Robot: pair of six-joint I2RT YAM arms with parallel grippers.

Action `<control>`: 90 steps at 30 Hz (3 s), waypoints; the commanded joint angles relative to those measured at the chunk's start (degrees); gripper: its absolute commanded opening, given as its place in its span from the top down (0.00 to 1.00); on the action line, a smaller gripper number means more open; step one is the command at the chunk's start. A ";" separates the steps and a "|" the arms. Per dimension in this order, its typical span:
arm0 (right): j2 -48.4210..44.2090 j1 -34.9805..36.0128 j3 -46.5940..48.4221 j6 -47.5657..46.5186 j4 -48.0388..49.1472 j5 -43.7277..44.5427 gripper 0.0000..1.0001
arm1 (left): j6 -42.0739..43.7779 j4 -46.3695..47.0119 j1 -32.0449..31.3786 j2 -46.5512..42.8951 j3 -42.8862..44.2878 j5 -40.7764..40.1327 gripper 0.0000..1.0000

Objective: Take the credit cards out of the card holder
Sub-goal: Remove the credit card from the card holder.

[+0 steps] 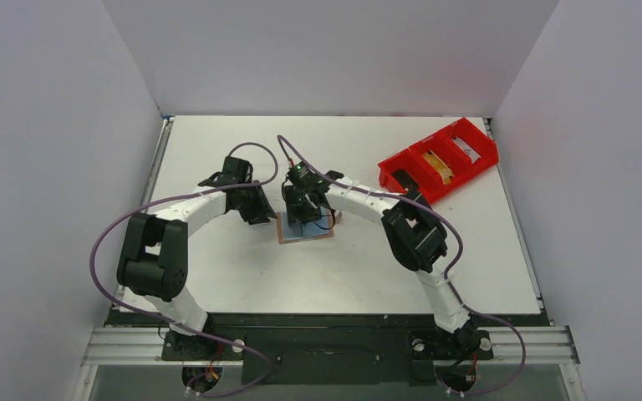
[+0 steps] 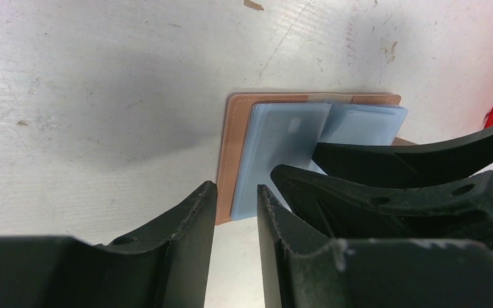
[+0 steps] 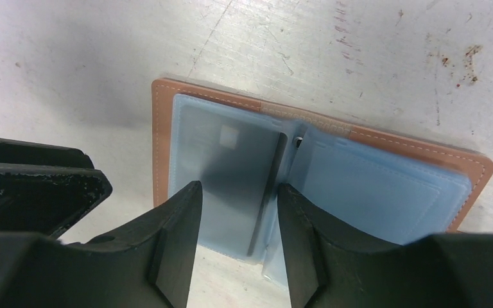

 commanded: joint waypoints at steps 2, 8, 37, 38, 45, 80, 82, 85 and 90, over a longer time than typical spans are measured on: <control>1.48 0.27 -0.27 -1.23 -1.60 0.45 0.62 | 1.05 1.02 0.33 -1.84 -0.40 0.78 0.73; 0.87 -0.96 -5.35 -0.95 1.80 -4.35 0.78 | 1.02 1.40 0.24 -1.31 -0.57 1.55 0.76; -0.02 -7.47 -17.78 3.01 13.26 -14.75 1.00 | 0.35 3.80 -4.62 7.09 4.52 3.93 0.75; 0.05 -7.64 -17.91 3.09 13.47 -14.83 1.00 | 0.43 3.46 -4.71 7.46 4.74 3.70 0.75; 0.07 -7.97 -17.98 3.41 13.97 -15.38 1.00 | 1.18 1.49 -5.79 8.73 6.22 1.13 0.75; 0.01 -8.48 -18.29 3.66 14.27 -15.48 1.00 | 3.89 -2.69 -6.26 6.22 5.30 -5.76 0.75; -0.06 -8.44 -18.27 3.71 14.37 -15.44 1.00 | 3.96 -2.54 -6.26 6.26 5.23 -5.70 0.75; 0.06 -8.49 -18.26 3.73 14.41 -15.43 1.00 | 4.11 -2.63 -6.33 6.52 5.31 -5.28 0.75; 0.01 -8.47 -18.21 3.87 14.54 -15.64 1.00 | 3.96 -1.93 -7.50 7.78 5.42 -3.59 0.75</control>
